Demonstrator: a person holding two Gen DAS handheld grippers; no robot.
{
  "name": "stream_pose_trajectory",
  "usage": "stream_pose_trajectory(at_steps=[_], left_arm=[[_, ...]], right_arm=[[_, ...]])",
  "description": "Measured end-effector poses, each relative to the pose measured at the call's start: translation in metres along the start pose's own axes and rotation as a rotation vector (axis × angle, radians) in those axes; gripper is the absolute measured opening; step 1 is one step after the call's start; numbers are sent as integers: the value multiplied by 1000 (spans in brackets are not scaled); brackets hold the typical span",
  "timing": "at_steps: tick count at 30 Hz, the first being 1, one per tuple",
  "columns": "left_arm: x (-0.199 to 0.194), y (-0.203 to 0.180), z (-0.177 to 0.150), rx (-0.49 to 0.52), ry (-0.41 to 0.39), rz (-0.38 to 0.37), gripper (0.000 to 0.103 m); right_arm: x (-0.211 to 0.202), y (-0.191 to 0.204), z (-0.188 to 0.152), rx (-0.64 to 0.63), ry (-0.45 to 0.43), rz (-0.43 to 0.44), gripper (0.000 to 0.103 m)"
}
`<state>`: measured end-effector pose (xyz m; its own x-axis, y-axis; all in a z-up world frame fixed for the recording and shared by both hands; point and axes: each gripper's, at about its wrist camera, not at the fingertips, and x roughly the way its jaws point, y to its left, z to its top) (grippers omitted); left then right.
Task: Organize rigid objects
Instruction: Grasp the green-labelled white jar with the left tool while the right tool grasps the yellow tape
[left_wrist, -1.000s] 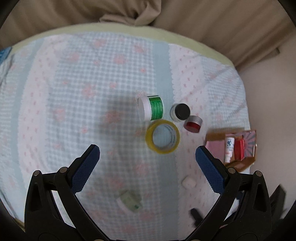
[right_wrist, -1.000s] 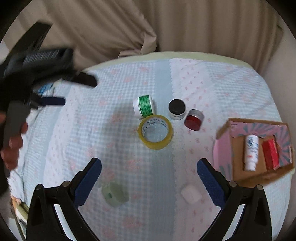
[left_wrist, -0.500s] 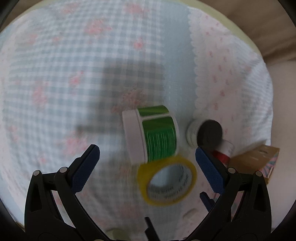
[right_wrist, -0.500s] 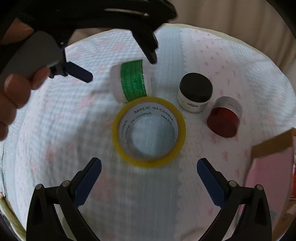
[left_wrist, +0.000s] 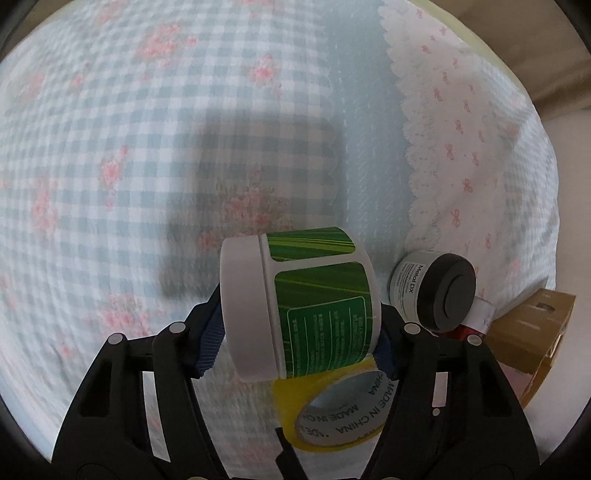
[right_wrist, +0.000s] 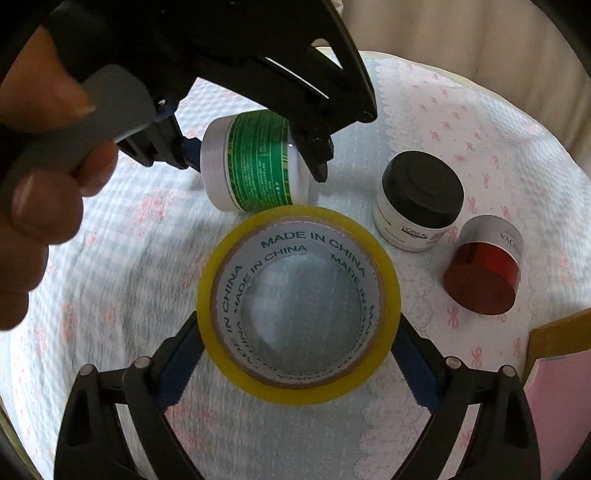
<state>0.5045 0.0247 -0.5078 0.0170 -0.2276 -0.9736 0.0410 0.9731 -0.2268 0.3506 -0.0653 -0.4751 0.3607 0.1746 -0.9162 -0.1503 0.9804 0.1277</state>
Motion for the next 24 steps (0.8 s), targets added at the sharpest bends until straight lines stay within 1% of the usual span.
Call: stream_pose_trajectory(at_steps=[5,11,15,18,22,24], left_arm=[[-11,4,-1,8,-28,-2,59],[-34,16,-18,-8,-63,-11,56],[-50,29,-28,-8,-83,-16,56],[-70,35,-41,-10,-106,-30,56],[-101,36,-61,-1,-143,-51,56],[-124,35,-75,6,-164,-68,56]], right_arm=[[-3,4,2,-1,3,-12,93],[-15,12,-2,12,-3,-24,93],[-34,17,-11,26,-11,-34,93],[-52,20,-18,41,-20,-34,92],[-88,24,-24,75,-40,-36,91],[-110,18,-23,91,-56,-40,90]])
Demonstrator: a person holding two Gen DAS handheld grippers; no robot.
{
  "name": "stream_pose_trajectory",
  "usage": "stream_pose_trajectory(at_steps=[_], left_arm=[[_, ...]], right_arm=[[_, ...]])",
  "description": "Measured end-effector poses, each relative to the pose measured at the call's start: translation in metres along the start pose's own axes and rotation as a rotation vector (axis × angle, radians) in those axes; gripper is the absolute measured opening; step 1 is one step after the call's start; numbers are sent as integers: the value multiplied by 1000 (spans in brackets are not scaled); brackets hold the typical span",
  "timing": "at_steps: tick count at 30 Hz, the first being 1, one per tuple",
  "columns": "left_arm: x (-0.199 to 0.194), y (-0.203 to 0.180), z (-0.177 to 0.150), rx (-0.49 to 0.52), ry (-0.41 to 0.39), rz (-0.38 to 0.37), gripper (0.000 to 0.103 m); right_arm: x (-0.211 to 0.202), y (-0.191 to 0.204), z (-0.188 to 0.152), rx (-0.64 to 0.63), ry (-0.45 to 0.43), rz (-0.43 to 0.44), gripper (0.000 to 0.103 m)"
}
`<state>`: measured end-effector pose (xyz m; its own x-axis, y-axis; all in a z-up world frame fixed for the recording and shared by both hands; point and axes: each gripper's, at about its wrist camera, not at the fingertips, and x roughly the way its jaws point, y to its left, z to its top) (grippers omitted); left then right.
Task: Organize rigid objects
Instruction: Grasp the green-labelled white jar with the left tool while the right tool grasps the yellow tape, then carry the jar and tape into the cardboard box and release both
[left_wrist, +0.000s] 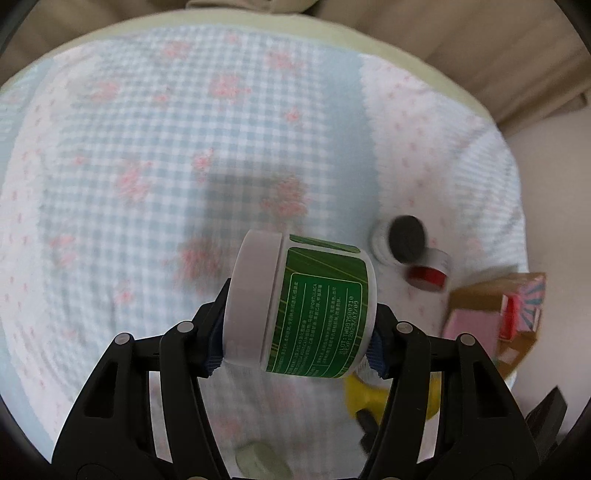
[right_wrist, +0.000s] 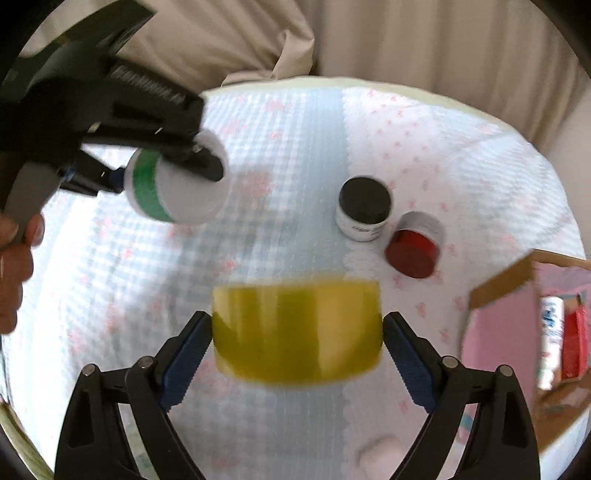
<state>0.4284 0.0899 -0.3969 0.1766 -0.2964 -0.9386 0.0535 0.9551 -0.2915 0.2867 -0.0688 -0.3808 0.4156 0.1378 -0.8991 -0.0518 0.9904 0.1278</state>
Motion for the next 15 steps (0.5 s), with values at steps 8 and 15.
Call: stream_pose_trajectory(at_steps=[8,15], left_arm=[[-76,-17,-41,12,-47,-58,56],[-115,-31,-82,25,-57,-89,56]], right_arm=[[-77,-18,3,75,-38,31,87],[-129,-32,-13,140,-72,49,87]])
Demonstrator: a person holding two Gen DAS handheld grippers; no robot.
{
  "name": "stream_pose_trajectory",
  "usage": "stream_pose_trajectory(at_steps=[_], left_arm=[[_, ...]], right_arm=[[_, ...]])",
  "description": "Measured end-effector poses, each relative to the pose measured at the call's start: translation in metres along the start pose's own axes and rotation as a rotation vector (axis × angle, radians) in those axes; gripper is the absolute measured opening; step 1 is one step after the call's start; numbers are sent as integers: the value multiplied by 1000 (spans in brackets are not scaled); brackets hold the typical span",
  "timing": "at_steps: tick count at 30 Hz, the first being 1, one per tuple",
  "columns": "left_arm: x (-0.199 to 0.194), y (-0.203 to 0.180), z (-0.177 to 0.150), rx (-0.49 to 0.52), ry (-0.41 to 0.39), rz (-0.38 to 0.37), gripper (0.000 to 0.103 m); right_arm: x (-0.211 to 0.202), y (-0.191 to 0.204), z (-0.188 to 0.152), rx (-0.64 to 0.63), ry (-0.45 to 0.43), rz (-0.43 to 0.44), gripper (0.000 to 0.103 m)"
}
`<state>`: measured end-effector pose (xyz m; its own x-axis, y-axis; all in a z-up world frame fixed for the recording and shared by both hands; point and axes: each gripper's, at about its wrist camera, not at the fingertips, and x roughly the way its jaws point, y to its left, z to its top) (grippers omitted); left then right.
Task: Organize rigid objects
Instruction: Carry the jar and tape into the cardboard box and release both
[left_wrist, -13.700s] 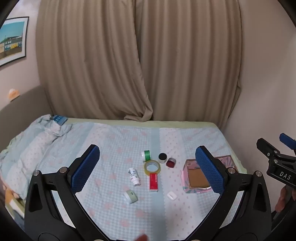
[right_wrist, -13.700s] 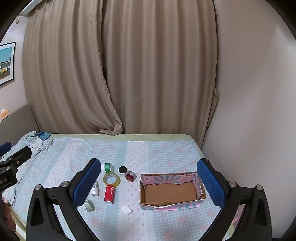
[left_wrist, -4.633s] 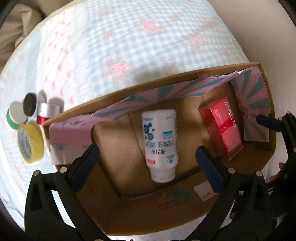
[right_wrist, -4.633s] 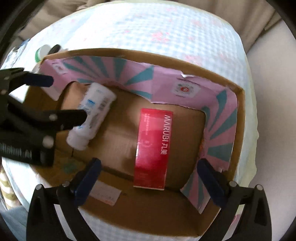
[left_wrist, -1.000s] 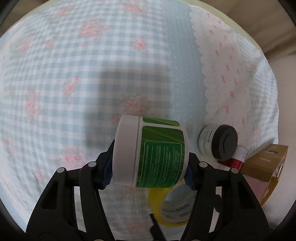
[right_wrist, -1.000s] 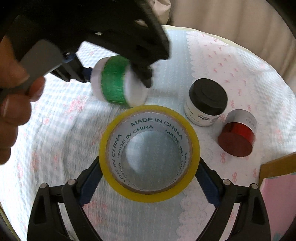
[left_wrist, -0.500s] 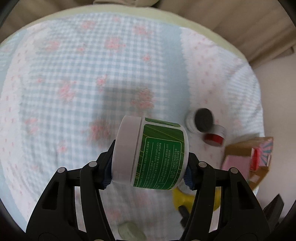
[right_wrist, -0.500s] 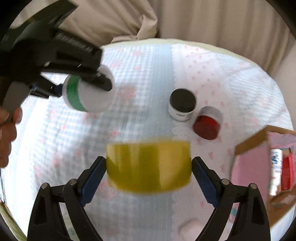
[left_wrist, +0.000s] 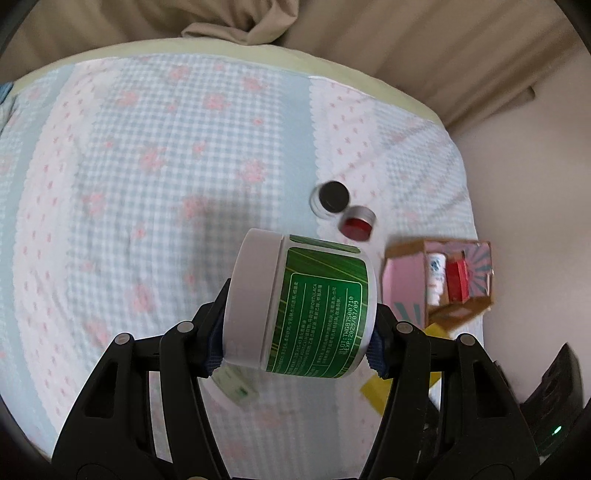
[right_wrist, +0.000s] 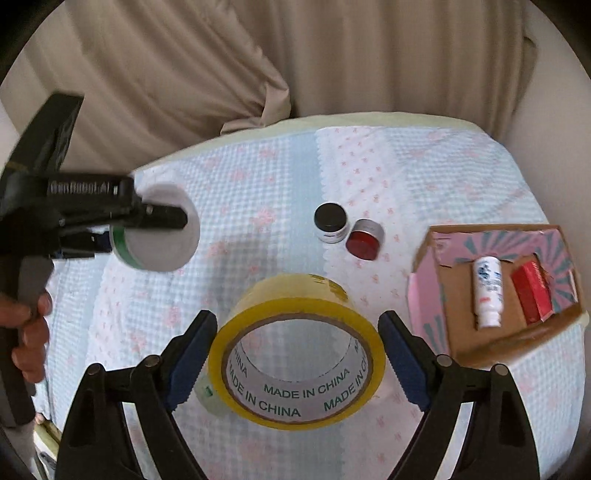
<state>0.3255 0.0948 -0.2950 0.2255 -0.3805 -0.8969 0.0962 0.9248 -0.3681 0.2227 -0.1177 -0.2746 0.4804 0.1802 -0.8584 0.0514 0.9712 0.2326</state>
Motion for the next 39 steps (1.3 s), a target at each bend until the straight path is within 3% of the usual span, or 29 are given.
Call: stream_pose_trajectory(at_steps=[10,19,28,39], left_arm=[[-35,-78,-13,100,-31,-28,56],[-9,-178,-12,117,-36,-45,56],[75,-267,-23,59,12,-34,56],[189,-289,-39,1,104,72,56]], right_arm=[[-81,-62,23,95,-71,-25,87],[-113,-173,64,100,-87,-57,87],[-83,-279,76,50,3,-35,87],[-6,-349,55,49,124,57,86]])
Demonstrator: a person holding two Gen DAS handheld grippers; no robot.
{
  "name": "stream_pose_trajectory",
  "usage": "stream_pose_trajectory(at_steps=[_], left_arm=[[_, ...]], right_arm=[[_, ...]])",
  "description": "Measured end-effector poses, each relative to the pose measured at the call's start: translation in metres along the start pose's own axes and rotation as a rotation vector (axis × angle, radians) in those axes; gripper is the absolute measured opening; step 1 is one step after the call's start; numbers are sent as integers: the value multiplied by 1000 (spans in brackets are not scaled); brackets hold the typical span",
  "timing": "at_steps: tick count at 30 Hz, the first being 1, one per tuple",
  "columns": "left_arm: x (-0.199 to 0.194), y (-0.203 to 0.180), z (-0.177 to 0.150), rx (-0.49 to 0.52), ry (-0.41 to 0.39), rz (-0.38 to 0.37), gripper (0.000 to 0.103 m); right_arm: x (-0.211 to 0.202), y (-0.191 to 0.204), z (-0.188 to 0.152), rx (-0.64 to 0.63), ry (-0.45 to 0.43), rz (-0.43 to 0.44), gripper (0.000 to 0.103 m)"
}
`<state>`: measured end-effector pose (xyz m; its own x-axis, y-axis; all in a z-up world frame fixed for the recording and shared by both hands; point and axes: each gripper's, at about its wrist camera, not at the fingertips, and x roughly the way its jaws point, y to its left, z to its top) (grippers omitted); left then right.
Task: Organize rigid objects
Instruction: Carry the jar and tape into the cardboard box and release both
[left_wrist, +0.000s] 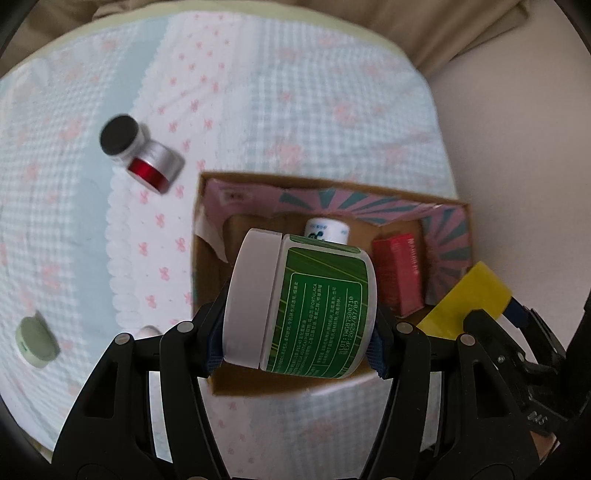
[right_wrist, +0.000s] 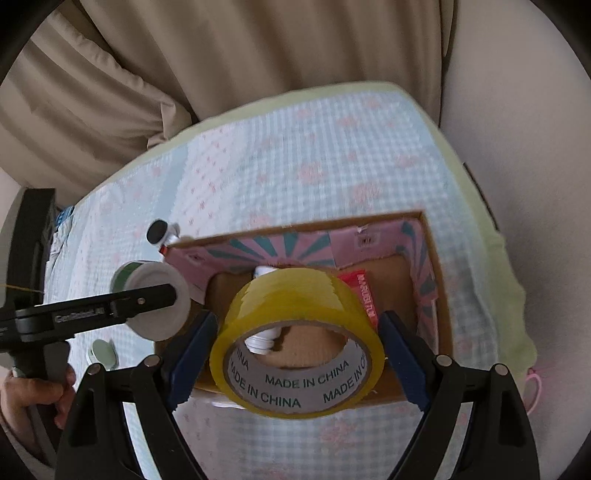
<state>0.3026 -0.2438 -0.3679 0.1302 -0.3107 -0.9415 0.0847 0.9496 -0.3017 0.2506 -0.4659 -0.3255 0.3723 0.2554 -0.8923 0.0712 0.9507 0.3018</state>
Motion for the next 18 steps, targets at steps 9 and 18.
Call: stream_pose_trajectory(at_steps=[9,18], left_arm=[[39,-10,9,53,49,65,57],[4,-15,15,117,-44,113,103]], right_arm=[[38,-14,-6,0,41,58,81],[36,-12,-14,-74,35,9,103]])
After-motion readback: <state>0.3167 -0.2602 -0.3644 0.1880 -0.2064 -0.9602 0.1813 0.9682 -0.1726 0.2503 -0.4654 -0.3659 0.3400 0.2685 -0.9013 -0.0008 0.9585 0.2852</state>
